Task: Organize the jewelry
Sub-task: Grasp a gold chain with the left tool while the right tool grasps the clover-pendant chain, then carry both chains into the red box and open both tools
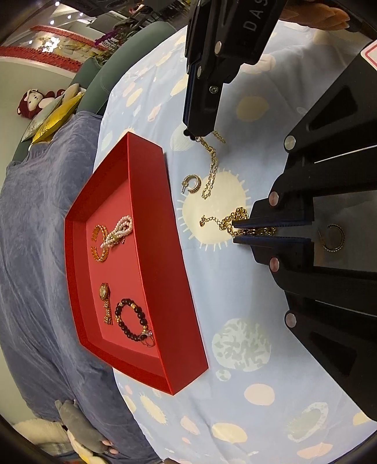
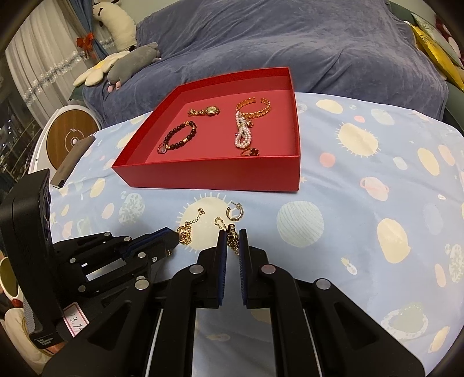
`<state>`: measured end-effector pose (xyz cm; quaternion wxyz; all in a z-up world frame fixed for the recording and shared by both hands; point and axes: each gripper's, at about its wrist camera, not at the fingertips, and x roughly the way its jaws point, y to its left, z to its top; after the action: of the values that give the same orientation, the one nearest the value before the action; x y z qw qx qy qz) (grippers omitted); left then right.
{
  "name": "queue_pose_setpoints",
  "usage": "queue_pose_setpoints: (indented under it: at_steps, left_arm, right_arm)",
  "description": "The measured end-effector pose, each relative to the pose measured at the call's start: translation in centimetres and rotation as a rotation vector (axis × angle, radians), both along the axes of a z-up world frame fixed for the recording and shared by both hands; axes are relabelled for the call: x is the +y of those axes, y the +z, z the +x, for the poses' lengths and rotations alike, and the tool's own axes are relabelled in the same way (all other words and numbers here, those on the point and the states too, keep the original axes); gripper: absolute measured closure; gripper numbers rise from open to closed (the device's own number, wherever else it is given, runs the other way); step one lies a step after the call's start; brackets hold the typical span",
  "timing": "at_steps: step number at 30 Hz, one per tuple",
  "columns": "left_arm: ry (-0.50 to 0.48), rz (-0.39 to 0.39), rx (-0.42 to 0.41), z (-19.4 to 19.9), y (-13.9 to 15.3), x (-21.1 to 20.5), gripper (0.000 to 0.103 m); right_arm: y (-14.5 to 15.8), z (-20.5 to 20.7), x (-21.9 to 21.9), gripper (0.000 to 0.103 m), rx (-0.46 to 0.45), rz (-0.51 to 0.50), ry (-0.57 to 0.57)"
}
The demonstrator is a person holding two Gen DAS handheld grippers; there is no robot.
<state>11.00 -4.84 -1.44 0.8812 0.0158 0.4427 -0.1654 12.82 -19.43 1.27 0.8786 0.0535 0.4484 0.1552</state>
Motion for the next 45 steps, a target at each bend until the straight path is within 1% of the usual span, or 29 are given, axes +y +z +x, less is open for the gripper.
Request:
queue_pose_setpoints:
  at_steps: [2,10,11,15,19,26,30,34,37,39,42,45]
  left_arm:
    - [0.011,-0.021,0.002,0.1,0.5,0.6,0.100]
    - [0.044,-0.085,-0.056,0.1,4.4,2.4,0.100]
    - [0.047,-0.091,-0.062,0.1,4.8,2.5,0.103]
    - [0.059,-0.109,-0.082,0.1,6.1,3.2,0.103]
    - [0.071,-0.120,-0.087,0.2,6.7,3.7,0.103]
    - [0.082,-0.141,-0.108,0.1,8.1,4.6,0.103]
    - [0.092,-0.151,-0.132,0.1,9.8,5.0,0.103]
    - [0.105,-0.153,-0.158,0.9,11.7,5.6,0.103]
    - [0.102,-0.162,-0.173,2.1,13.2,5.6,0.103]
    - [0.100,-0.143,-0.196,3.1,14.1,5.2,0.103]
    - [0.099,-0.130,-0.214,4.7,15.0,4.8,0.103]
    - [0.108,-0.119,-0.225,6.5,15.1,4.2,0.103]
  right_arm:
    - [0.2,0.0,-0.2,0.096,-0.006,0.006,-0.005]
    - [2.0,-0.2,-1.4,0.096,-0.041,0.038,-0.027]
    - [2.2,-0.2,-1.6,0.096,-0.047,0.041,-0.029]
    - [3.0,-0.3,-2.1,0.096,-0.065,0.046,-0.043]
    - [3.3,-0.2,-2.5,0.096,-0.071,0.052,-0.056]
    - [3.8,-0.2,-2.3,0.096,-0.079,0.061,-0.048]
    - [5.2,0.1,-2.2,0.096,-0.098,0.084,-0.045]
    - [7.2,1.5,-2.5,0.096,-0.120,0.123,-0.047]
    - [8.7,3.0,-2.4,0.096,-0.148,0.108,-0.052]
    - [9.5,4.4,-2.3,0.096,-0.158,0.108,-0.054]
    - [10.3,6.3,-1.8,0.096,-0.175,0.089,-0.053]
    - [10.3,8.4,-1.4,0.096,-0.169,0.089,-0.056]
